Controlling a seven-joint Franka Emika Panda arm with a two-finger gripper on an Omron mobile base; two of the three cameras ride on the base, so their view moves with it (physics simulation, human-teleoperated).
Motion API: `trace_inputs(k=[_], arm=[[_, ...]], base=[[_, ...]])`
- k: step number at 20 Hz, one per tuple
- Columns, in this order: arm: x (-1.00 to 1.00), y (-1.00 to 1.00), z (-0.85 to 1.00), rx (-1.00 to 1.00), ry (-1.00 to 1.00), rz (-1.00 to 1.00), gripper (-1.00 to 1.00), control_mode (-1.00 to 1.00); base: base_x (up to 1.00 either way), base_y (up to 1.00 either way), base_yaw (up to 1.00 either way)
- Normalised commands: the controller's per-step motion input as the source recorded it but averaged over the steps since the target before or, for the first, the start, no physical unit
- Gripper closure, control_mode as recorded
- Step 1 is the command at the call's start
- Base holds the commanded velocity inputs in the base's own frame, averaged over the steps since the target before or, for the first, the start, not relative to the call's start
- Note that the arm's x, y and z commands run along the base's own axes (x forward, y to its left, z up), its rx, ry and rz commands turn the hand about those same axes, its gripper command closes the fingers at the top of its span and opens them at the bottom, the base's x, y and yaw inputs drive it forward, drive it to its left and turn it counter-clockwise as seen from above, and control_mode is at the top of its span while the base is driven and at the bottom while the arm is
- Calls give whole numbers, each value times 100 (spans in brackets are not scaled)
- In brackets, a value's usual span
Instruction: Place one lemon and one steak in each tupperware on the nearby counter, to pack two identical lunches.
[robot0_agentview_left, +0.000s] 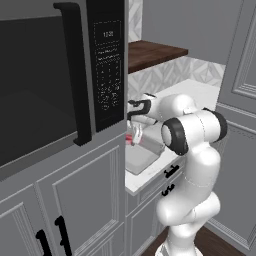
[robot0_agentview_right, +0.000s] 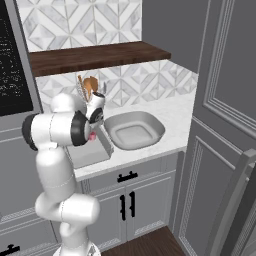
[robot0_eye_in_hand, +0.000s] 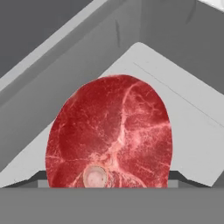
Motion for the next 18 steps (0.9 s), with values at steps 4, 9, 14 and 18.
trace_inputs(k=[4, 9, 14, 18], arm=[[-46, 0, -27, -2, -15, 0, 100, -100], [-28, 0, 0, -1, -7, 0, 100, -100], [0, 0, 0, 0, 0, 0, -100, -100], [9, 0, 0, 0, 1, 0, -100, -100]], base=[[0, 0, 0], [0, 0, 0], [0, 0, 0], [0, 0, 0]])
